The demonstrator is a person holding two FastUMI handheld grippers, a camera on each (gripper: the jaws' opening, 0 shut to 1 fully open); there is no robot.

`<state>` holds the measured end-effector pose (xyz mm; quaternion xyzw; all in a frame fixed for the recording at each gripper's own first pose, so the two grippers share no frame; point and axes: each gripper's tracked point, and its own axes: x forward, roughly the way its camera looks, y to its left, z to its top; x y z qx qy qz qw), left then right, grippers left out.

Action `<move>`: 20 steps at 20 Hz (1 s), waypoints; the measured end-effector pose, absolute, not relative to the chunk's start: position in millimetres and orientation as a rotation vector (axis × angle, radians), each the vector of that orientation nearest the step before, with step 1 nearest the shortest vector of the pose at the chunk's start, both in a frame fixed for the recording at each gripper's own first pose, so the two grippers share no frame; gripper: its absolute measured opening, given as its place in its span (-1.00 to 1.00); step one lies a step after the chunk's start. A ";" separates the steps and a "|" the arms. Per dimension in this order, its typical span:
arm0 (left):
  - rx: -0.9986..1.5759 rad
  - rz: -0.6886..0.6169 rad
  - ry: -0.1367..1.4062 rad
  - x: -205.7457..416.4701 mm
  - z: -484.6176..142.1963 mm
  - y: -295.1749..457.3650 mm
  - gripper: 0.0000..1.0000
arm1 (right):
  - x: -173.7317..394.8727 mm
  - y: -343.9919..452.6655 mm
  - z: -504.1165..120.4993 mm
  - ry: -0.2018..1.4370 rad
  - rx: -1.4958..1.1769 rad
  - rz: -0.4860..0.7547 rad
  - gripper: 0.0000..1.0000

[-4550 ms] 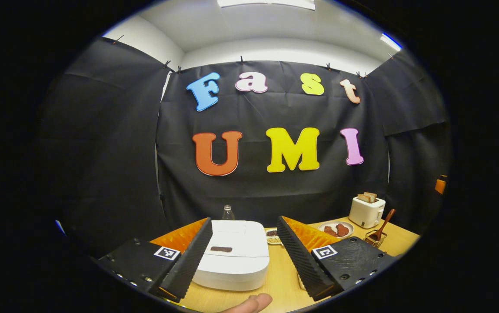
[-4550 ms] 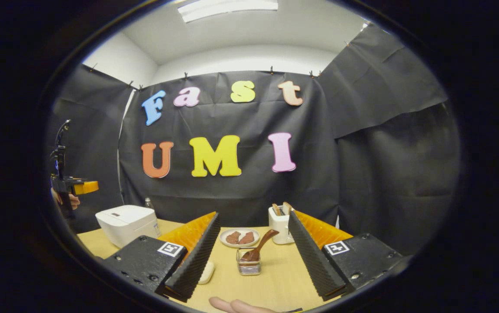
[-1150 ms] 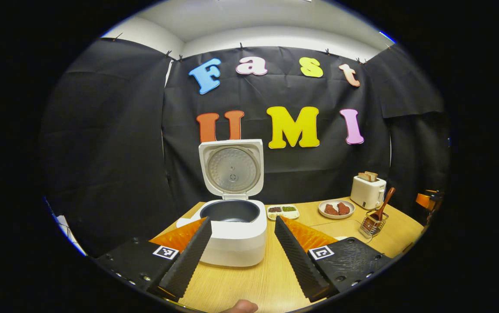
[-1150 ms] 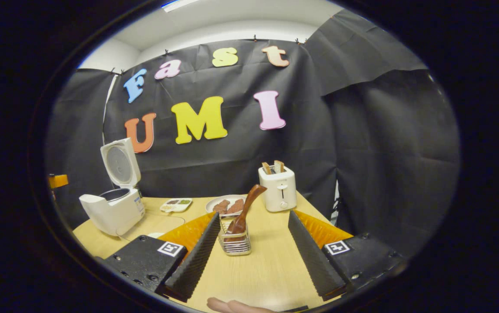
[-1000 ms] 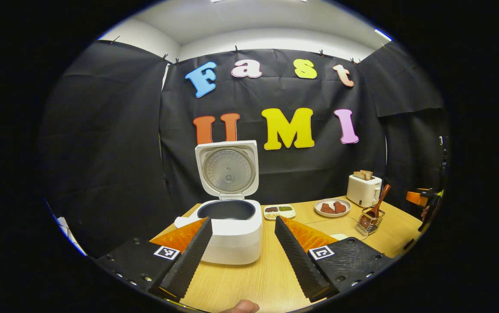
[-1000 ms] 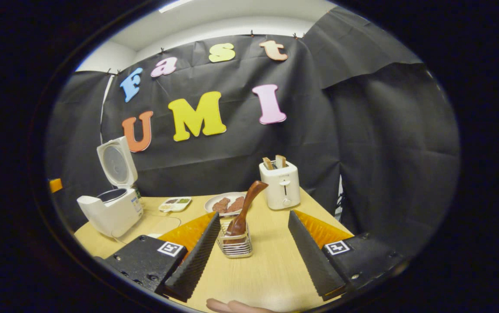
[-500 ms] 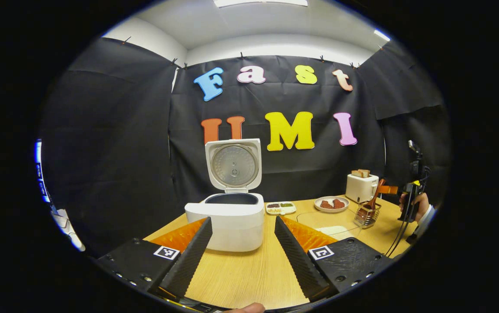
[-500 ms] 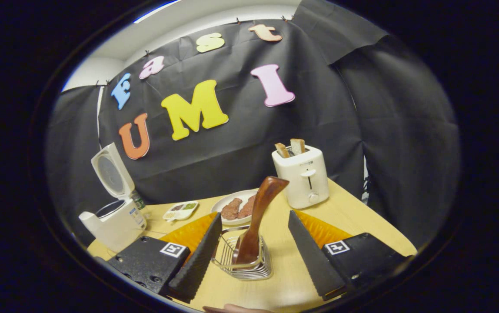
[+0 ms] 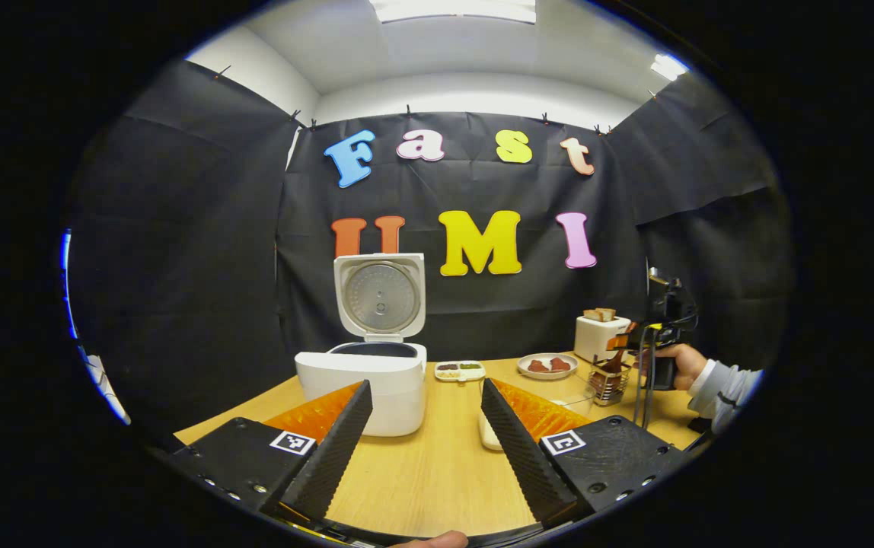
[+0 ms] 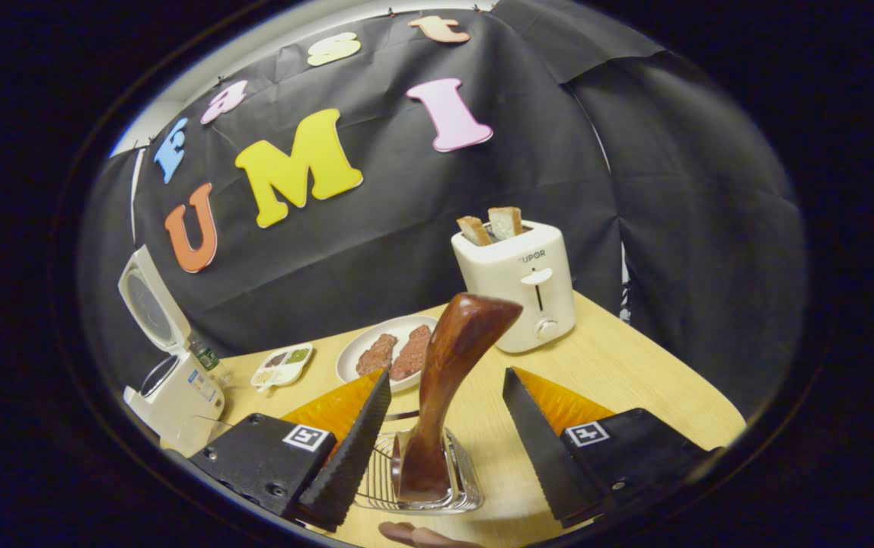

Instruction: Close the left gripper, press the button to open the rice cooker; take a wooden spoon from the chopstick holder with the right hand, scoop a spoonful of rice and pour it into the rice cooker, then put the wooden spoon back into the chopstick holder.

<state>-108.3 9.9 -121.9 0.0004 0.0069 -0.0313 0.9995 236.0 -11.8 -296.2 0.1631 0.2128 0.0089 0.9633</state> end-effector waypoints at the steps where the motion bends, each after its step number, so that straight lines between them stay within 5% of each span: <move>1: -0.028 -0.090 -0.003 -108.1 -117.6 -5.2 0.85 | 237.5 -5.4 -293.1 0.428 0.363 0.037 0.94; 2: -0.050 -0.123 -0.006 -108.7 -117.1 -22.0 0.85 | 239.5 -3.3 -290.3 0.417 0.386 0.044 0.94; 4: -0.068 -0.135 -0.003 -108.9 -116.8 -38.4 0.88 | 242.0 -3.0 -288.3 0.401 0.412 0.029 0.49; 7: -0.028 -0.136 0.009 -114.9 -115.6 -40.6 0.85 | 240.4 -9.4 -295.6 0.431 0.416 -0.037 -0.44; 11: -0.026 -0.104 0.004 -118.6 -112.0 -25.9 0.87 | 233.5 -8.4 -285.4 0.424 0.421 -0.045 -0.71; 20: -0.008 -0.133 0.036 -122.4 -118.2 -6.3 0.88 | 212.6 5.8 -201.3 0.257 0.306 -0.052 -0.62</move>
